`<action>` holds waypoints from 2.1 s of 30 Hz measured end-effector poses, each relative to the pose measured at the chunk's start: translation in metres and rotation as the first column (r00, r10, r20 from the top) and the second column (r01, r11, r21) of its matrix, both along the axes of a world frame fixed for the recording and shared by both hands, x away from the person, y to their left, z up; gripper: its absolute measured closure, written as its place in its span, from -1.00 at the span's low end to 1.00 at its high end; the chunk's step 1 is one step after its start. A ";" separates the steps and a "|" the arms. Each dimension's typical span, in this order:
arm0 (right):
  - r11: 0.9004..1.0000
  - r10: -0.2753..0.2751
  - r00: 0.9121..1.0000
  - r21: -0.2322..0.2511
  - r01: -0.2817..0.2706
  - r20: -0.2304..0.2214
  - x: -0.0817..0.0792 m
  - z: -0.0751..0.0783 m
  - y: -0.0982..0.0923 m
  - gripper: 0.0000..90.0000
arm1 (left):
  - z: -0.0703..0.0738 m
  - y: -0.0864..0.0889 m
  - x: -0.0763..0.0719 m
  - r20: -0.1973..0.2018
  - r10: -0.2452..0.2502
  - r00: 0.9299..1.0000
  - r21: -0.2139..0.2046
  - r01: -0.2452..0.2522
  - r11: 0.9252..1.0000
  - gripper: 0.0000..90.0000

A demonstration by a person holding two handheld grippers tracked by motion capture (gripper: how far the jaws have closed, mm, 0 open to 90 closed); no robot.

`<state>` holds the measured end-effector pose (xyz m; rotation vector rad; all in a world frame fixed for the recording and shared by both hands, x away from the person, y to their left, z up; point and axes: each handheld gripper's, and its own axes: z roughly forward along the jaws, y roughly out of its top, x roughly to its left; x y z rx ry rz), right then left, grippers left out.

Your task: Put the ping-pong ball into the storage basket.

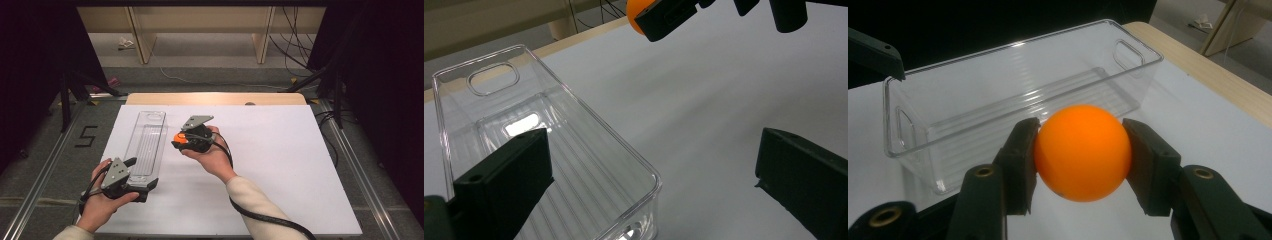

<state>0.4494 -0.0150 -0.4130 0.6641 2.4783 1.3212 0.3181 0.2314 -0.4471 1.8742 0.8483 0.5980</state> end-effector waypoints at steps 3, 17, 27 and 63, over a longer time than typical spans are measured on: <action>1.000 -0.001 1.000 -0.001 0.001 -0.004 0.001 0.000 0.002 0.14 | 0.000 0.000 0.000 0.000 0.003 1.000 -0.002 -0.003 1.000 -0.97; 1.000 0.002 1.000 0.001 -0.002 -0.008 0.002 -0.001 0.009 0.14 | 0.000 0.000 0.000 0.002 0.002 1.000 -0.003 -0.002 1.000 -0.97; 1.000 0.006 1.000 0.002 -0.006 -0.005 0.004 0.000 0.013 0.14 | 0.000 0.000 0.000 0.002 0.002 1.000 -0.003 -0.002 1.000 -0.97; 1.000 0.005 1.000 0.013 -0.005 -0.003 0.011 0.003 0.023 0.14 | 0.000 0.001 0.000 0.003 0.006 1.000 -0.003 -0.006 1.000 -0.97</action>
